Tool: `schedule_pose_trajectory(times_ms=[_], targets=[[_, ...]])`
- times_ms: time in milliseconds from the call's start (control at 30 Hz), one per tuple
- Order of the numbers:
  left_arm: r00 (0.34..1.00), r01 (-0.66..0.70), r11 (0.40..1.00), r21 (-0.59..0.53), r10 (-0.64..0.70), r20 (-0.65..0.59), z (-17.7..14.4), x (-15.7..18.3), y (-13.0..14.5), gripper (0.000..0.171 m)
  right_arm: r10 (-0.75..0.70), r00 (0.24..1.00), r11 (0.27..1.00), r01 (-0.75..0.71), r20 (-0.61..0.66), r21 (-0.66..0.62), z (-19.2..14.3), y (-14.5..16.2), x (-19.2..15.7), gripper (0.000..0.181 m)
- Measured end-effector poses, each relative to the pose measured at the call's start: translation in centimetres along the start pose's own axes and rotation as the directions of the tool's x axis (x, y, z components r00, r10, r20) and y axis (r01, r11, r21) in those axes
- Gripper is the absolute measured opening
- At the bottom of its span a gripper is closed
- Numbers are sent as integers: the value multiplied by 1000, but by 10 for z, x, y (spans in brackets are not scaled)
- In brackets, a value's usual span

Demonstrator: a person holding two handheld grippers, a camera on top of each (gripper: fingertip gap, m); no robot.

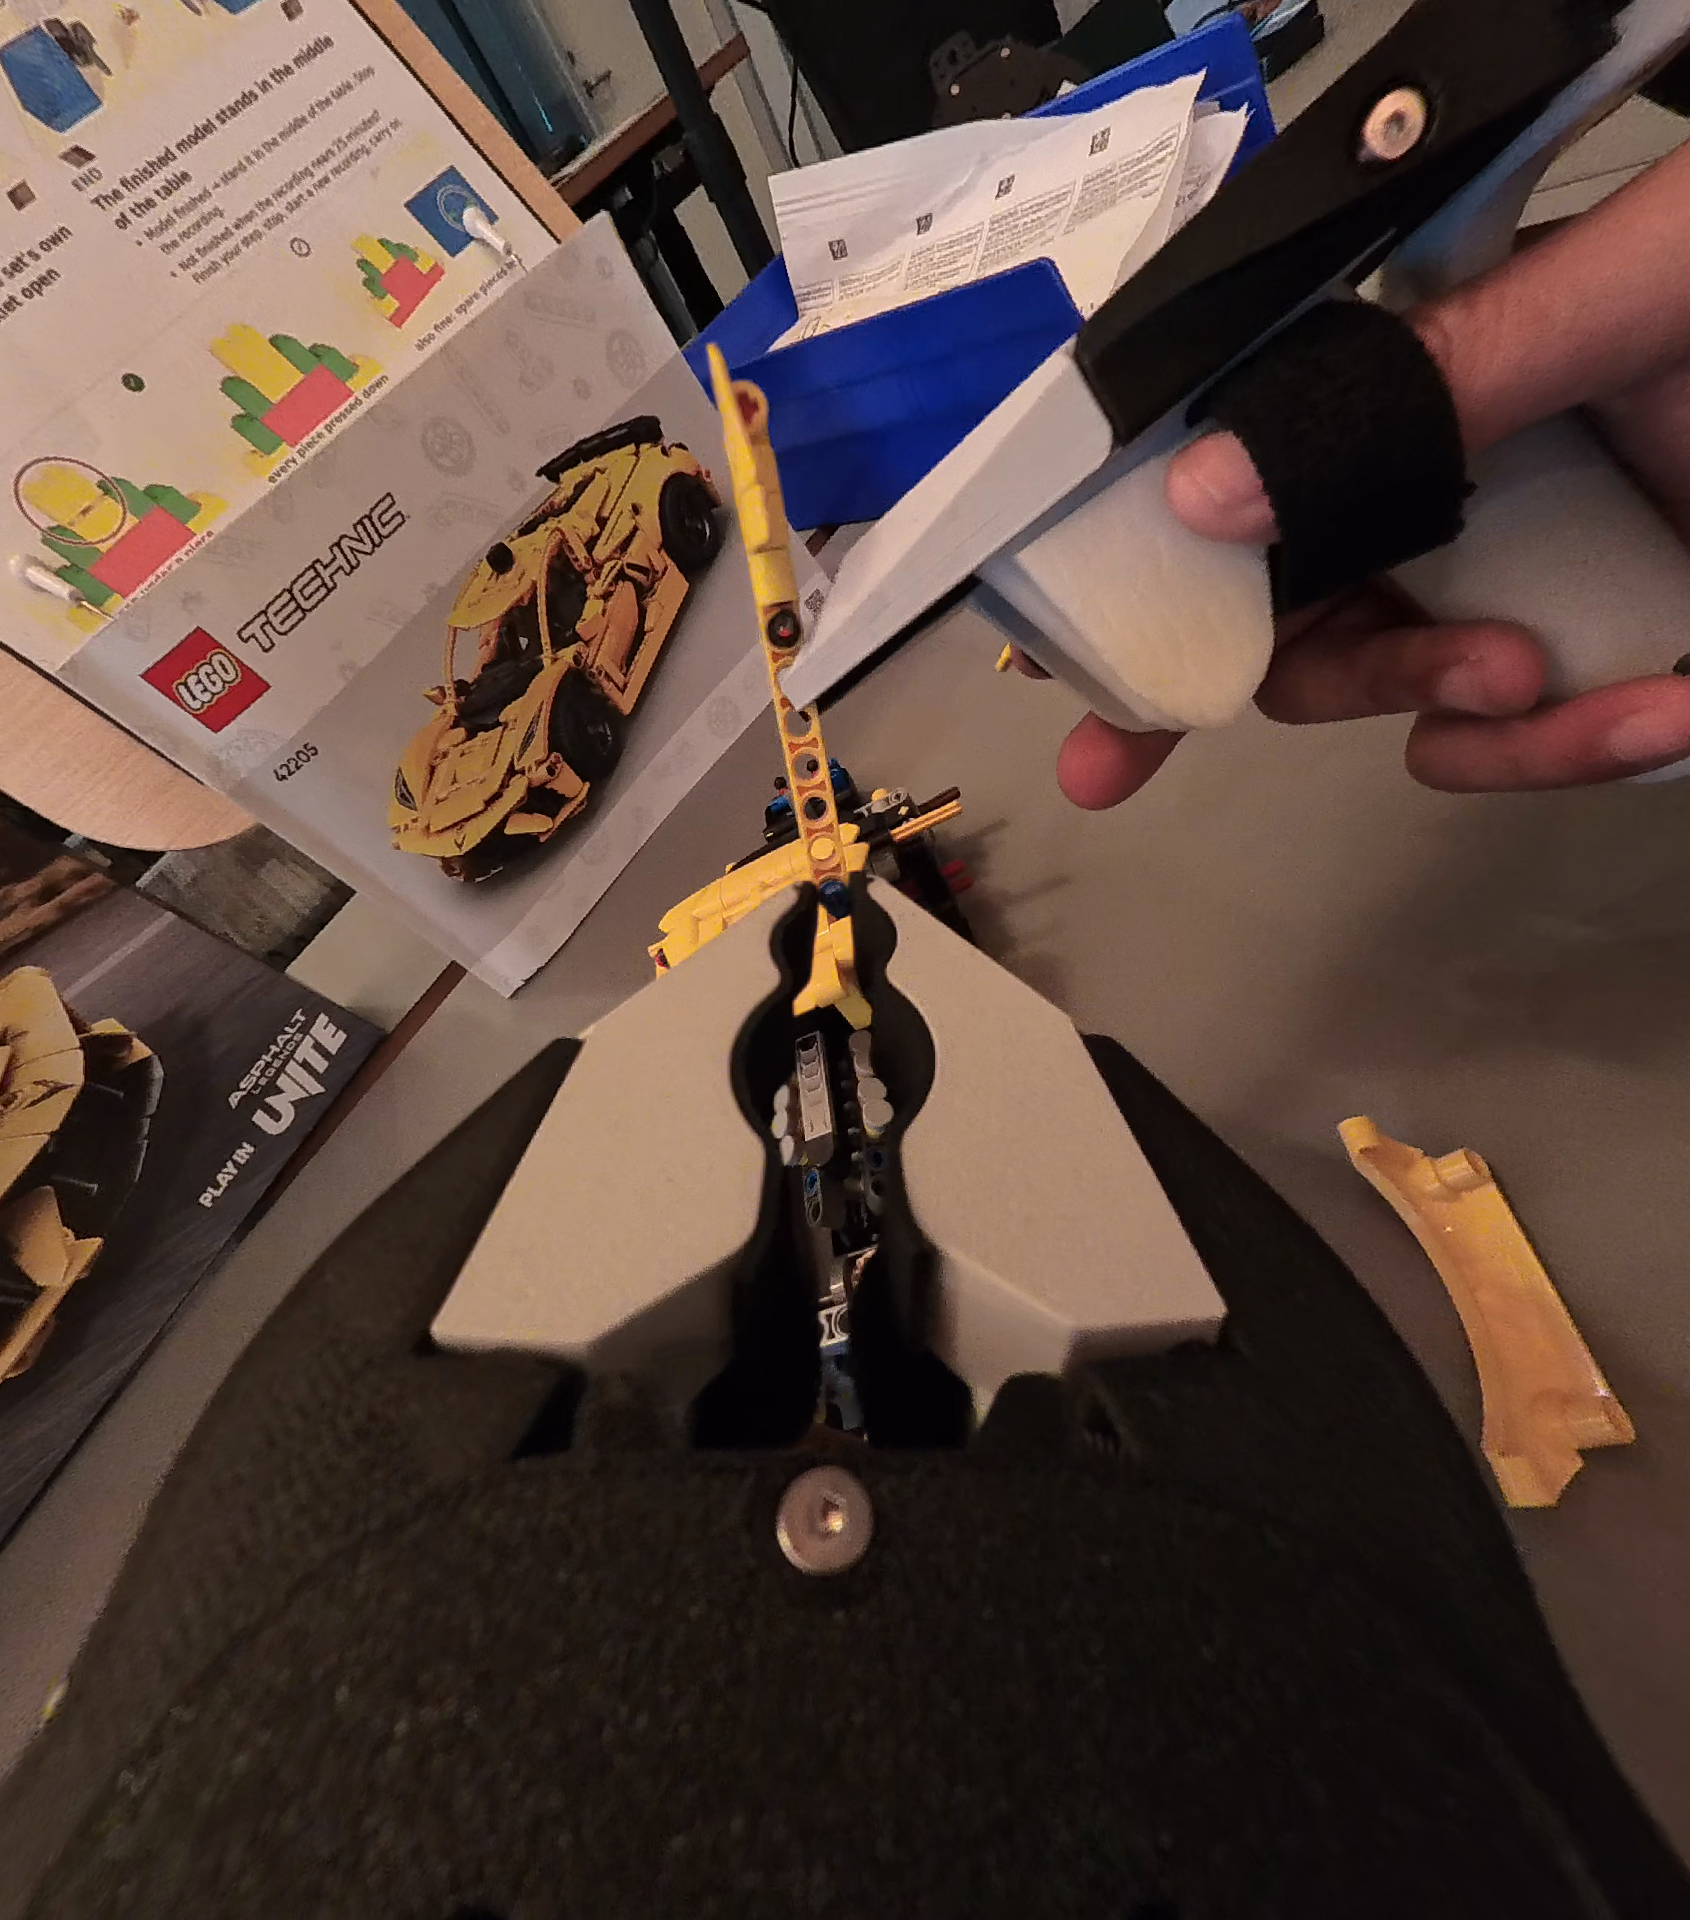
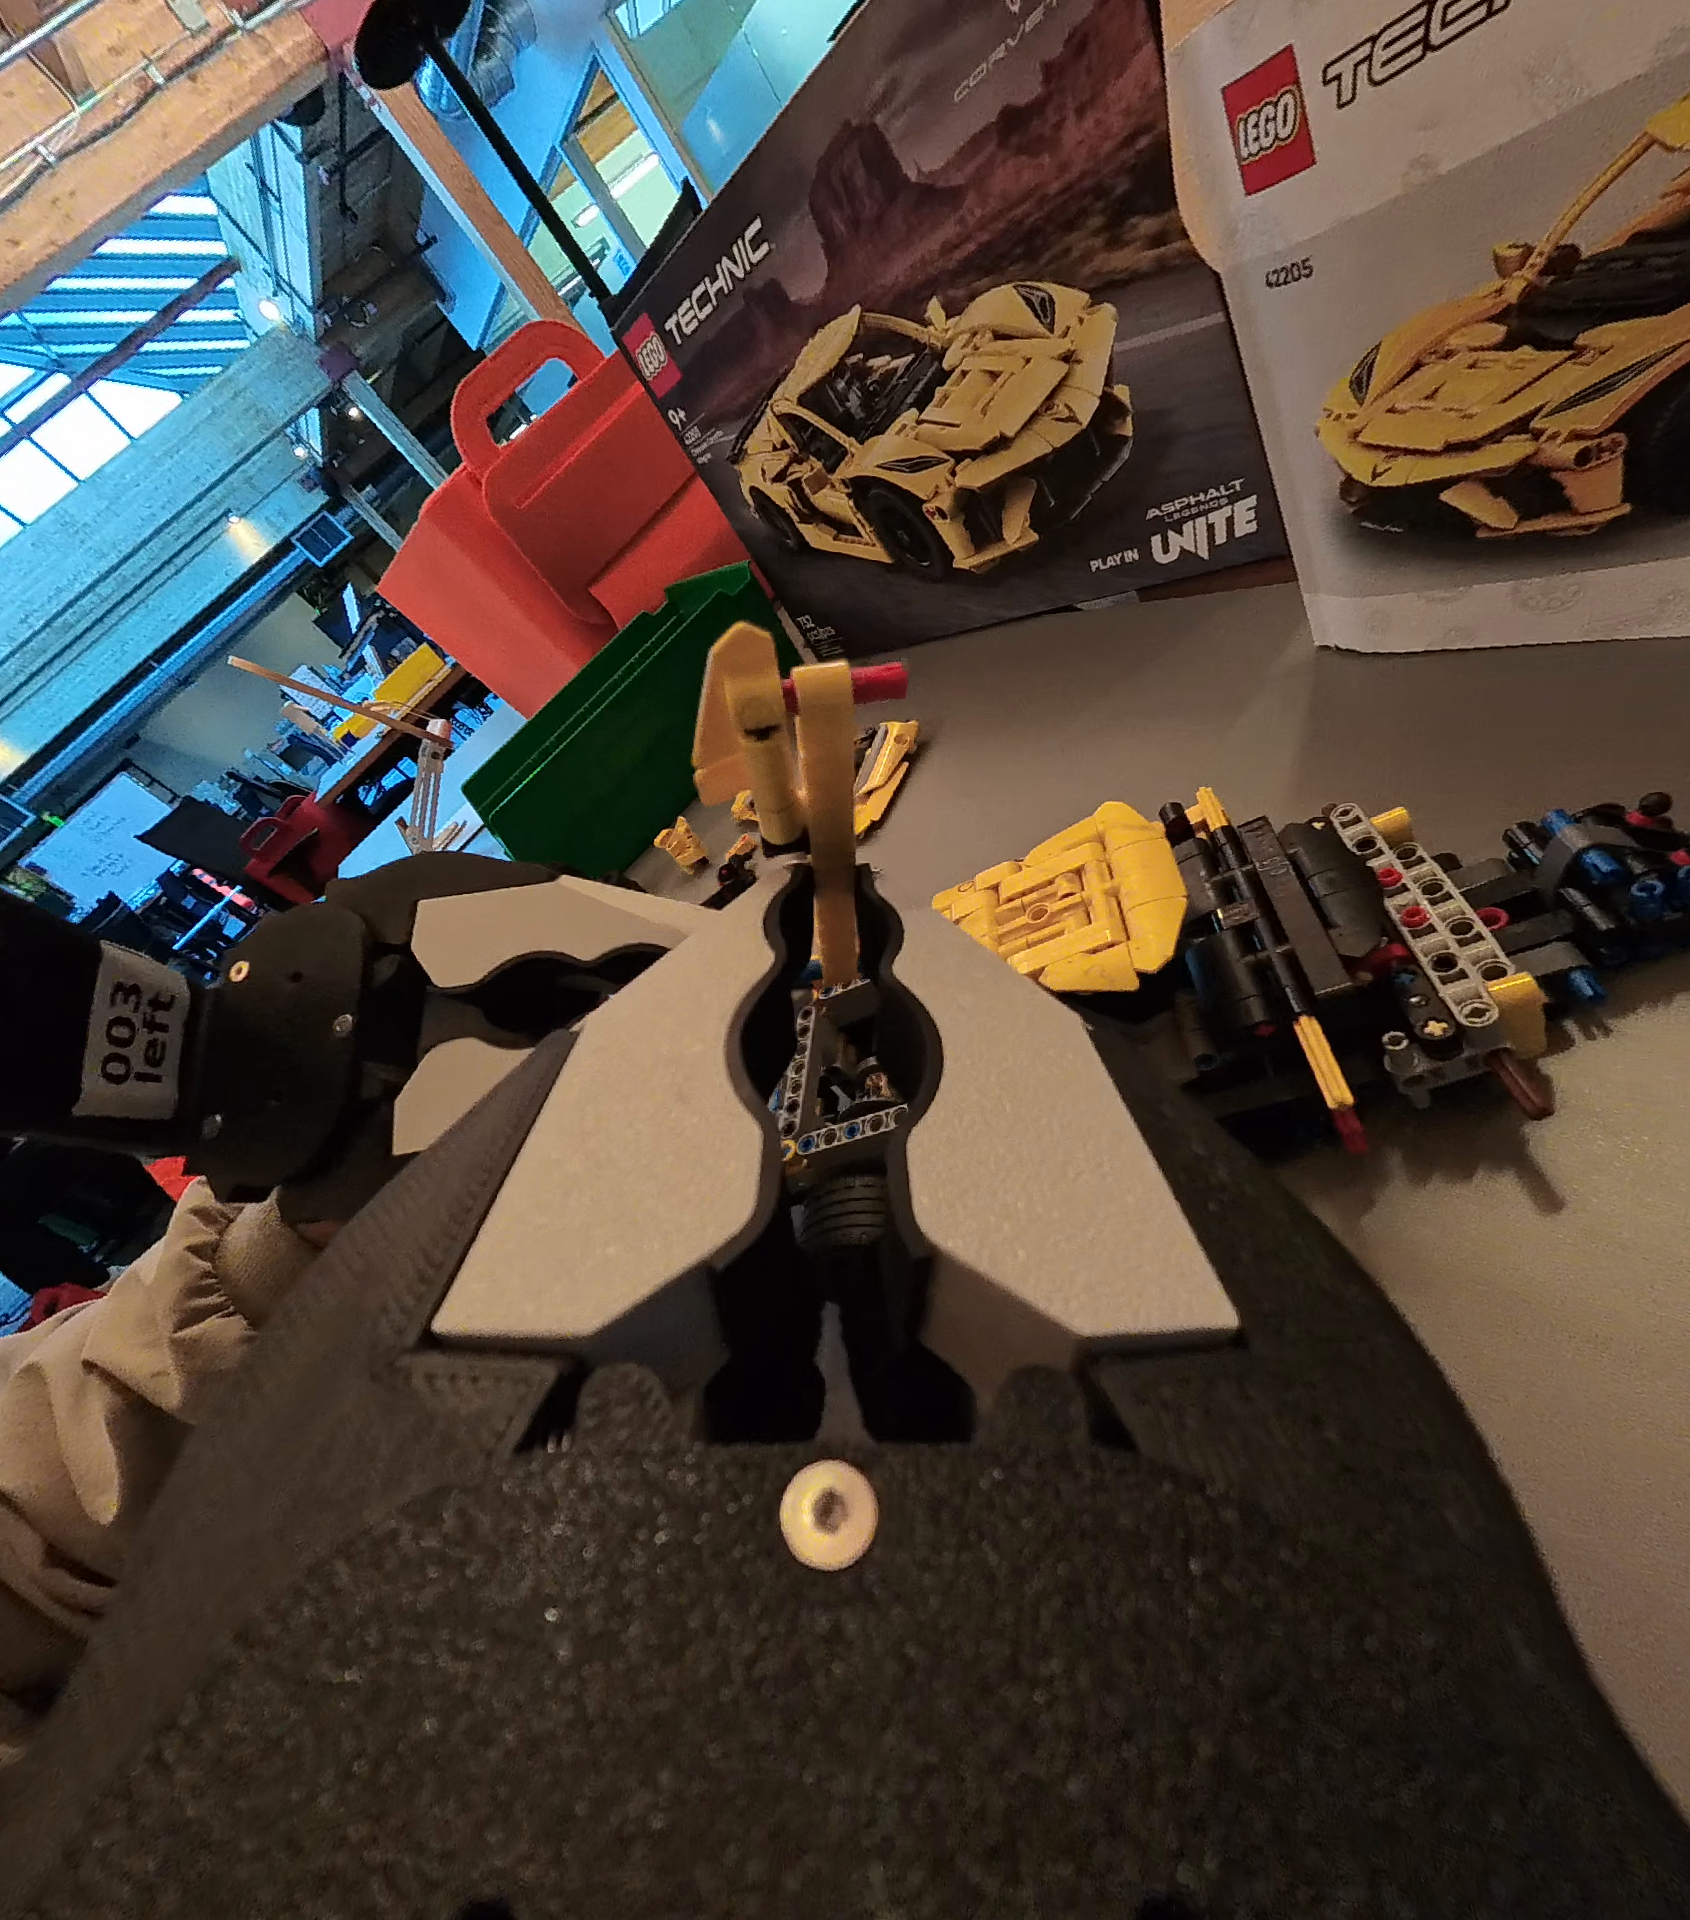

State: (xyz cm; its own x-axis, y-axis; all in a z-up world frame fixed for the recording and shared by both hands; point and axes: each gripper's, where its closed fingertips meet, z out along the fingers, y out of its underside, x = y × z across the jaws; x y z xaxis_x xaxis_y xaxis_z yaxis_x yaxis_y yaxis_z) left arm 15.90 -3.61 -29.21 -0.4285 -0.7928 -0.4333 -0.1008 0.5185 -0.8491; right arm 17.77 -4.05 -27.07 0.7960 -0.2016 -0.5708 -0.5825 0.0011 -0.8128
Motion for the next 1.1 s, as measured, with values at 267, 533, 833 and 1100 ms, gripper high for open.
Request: schedule_pose_trajectory(times_ms=[267,533,833,1100], targets=[[1000,-10,1000,-13,10,-26,-1,1,4,3,-14,1000,1000,14,-3,-6,2,2,-1,6],[995,93,990,105,-90,-36,-10,-2,-18,3,-195,981,980,194,-1,38,6,-1,-16,7],[988,151,981,119,-152,-5,-11,-5,-22,2,-281,958,960,280,-57,-16,6,3,-14,7],[938,346,879,329,-334,-96,-49,-42,-47,2,-165,937,984,178,-307,13,-32,-18,50,6]])
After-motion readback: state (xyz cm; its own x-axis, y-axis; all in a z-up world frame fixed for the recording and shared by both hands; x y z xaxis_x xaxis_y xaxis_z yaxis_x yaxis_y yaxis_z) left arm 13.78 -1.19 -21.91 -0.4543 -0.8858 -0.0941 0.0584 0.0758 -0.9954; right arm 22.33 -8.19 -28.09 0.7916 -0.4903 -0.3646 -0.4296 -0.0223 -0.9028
